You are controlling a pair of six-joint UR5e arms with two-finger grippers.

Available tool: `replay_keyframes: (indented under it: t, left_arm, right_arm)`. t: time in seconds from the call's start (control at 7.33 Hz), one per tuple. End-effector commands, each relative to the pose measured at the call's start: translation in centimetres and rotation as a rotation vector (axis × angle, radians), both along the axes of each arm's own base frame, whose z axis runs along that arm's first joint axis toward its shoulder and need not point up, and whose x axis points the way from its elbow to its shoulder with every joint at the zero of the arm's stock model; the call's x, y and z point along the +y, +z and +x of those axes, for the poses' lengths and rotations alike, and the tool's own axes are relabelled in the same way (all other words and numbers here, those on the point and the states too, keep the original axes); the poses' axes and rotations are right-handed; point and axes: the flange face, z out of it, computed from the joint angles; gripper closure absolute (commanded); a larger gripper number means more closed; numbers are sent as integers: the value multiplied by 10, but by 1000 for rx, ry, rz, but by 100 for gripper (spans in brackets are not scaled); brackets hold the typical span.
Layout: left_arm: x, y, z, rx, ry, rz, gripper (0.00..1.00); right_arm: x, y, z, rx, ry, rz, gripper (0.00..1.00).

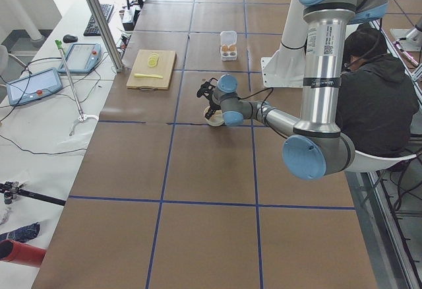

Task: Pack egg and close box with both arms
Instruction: 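Lower the left gripper into the bowl and close on the brown egg, then lift the egg with the left gripper and carry it to the egg box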

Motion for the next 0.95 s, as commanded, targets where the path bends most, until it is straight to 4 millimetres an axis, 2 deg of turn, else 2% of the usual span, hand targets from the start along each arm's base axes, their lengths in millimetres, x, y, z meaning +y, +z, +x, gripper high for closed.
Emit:
replay_keyframes:
  t: [0.0,0.14,0.41,0.55,0.82]
  left_arm:
    - [8,-24,-33,38,-9,43,85]
    - [-4,-37,-42,89,-55,47,84]
    - [-1,-62,-43,342,-129,-61,84]
    - [-7,-82,-30,449,-145,-136,83]
    - [-42,-152,20,639,-184,-314,79]
  right_arm:
    - [0,0,0,0,0,0,0]
    - [0,0,0,0,0,0,0]
    - [1,1,0,0,0,-1,0]
    - [1,1,0,0,0,-3,0]
    - [2,2,0,0,0,-4,0]
